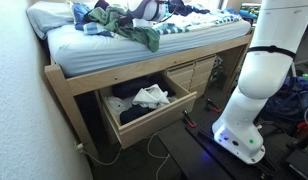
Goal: Put the green cloth in the open drawer then close the drawer
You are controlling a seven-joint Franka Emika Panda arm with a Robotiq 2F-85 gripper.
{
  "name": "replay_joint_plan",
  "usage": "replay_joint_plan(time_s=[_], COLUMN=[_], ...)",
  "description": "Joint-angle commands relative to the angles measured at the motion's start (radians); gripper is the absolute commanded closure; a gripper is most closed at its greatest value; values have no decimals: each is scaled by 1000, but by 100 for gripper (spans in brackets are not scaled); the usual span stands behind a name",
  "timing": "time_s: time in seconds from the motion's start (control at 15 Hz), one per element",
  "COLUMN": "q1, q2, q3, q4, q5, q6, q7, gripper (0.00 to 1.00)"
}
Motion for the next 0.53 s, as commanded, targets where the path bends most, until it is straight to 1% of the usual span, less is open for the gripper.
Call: replay_joint_plan(time_s=[0.0, 0.07, 0.13, 0.2, 0.47], q1=[-11, -9, -4, 0, -2], q2=[-116, -143, -179, -210, -337], q3=[19, 19, 13, 8, 10], q4=[-69, -86, -109, -128, -195], q5=[39, 45, 43, 39, -3], q6=[-47, -54, -68, -83, -160], q7=[-11, -8, 3, 15, 72], gripper=[98, 94, 96, 95, 94])
